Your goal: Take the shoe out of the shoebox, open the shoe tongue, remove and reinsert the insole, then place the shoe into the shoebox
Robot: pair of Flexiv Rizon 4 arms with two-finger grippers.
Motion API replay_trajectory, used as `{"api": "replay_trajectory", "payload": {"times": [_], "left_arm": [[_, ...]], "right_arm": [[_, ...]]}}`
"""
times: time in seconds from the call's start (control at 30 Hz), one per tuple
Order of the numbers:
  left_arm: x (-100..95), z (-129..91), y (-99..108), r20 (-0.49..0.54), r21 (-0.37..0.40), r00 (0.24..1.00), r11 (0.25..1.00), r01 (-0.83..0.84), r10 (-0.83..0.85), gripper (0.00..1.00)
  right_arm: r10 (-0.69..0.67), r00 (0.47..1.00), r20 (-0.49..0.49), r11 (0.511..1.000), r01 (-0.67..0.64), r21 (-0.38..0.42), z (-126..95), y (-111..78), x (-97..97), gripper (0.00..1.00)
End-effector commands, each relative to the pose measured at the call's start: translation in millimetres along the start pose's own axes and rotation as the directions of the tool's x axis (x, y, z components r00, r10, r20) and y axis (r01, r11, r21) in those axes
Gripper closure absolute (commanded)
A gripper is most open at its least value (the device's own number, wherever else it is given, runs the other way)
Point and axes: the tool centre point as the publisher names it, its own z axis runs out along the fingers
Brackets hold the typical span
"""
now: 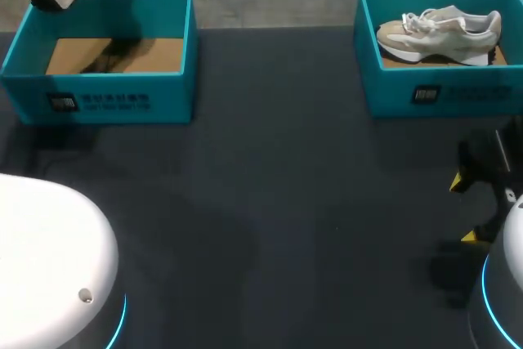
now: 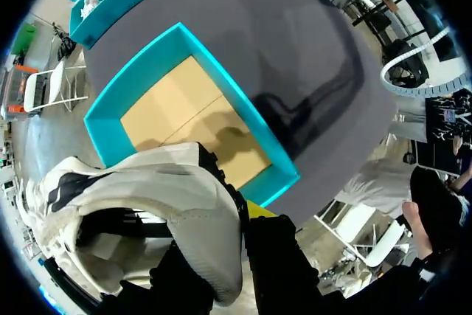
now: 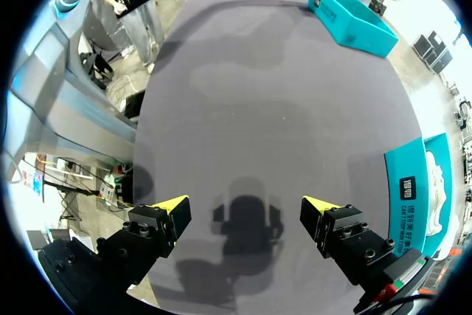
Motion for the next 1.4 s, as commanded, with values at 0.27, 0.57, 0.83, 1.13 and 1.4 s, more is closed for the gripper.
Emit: {"api": "replay_trajectory", "payload": {"times": [0.27, 0.57, 0.83, 1.13, 1.4], "left_arm": [[2.3, 13, 6, -0.03, -0.076, 0.951, 0.948, -0.309, 0.307, 1.0], [12.3, 21, 34, 0.018, -0.212, 0.798, 0.782, -0.586, 0.603, 1.0], [18.9, 22, 40, 0.029, -0.276, 0.722, 0.7, -0.659, 0.691, 1.0], [18.9, 22, 40, 0.029, -0.276, 0.722, 0.7, -0.659, 0.691, 1.0], [-2.7, 30, 47, 0.007, -0.26, 0.638, 0.618, -0.742, 0.77, 1.0]], "right_arm": [[0.001, 1.0, 0.002, 1.0, -0.001, 0.002, 0, -0.3, 1.3, 0.0], [0.001, 1.0, 0.002, 1.0, -0.001, 0.002, 0, -0.3, 1.3, 0.0], [0.001, 1.0, 0.002, 1.0, -0.001, 0.002, 0, -0.3, 1.3, 0.0], [0.001, 1.0, 0.002, 1.0, -0.001, 0.002, 0, -0.3, 1.3, 0.0], [0.001, 1.0, 0.002, 1.0, -0.001, 0.002, 0, -0.3, 1.3, 0.0]]}}
